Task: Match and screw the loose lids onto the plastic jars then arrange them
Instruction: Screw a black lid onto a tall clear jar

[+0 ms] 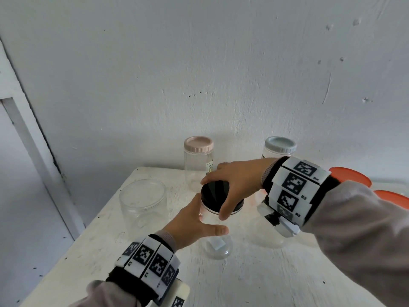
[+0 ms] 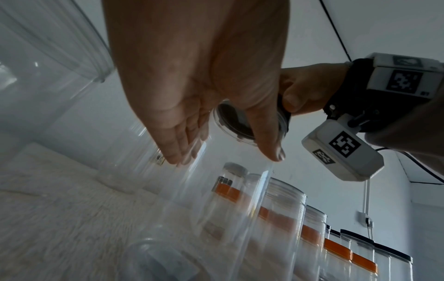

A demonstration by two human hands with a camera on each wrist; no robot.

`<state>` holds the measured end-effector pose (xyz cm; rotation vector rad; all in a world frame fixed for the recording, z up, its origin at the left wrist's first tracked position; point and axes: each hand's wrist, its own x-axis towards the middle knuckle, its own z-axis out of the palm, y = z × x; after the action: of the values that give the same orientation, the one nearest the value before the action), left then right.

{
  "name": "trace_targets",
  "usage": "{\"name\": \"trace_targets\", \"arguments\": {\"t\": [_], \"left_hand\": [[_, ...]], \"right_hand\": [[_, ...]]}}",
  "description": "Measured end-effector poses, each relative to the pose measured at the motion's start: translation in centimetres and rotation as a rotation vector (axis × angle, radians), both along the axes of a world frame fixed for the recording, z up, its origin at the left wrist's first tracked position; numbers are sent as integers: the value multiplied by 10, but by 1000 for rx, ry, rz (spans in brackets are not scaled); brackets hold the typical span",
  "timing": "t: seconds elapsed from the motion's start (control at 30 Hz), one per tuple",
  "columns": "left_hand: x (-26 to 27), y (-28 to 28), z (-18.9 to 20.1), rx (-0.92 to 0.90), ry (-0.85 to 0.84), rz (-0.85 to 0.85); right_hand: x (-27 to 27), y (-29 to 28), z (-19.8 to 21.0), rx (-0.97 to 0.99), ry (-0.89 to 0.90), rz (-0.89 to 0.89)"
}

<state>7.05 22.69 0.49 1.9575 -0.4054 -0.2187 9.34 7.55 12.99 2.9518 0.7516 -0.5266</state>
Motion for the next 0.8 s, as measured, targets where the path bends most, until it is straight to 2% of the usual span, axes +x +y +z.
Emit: {"name": "trace_targets", "arguments": {"t": [0.2, 0.47, 0.67, 0.8], "left_hand": [[0, 0, -2, 14, -19, 14], [-2, -2, -3, 9, -43, 31], [-2, -2, -3, 40, -57, 47], [-3, -3, -3, 40, -63, 58]], "right_hand": [[1, -3, 0, 53, -45, 42], [-2, 0, -17, 58, -190, -51], [-1, -3, 0, 49, 39, -14], [3, -3, 2, 74, 12, 25]]}}
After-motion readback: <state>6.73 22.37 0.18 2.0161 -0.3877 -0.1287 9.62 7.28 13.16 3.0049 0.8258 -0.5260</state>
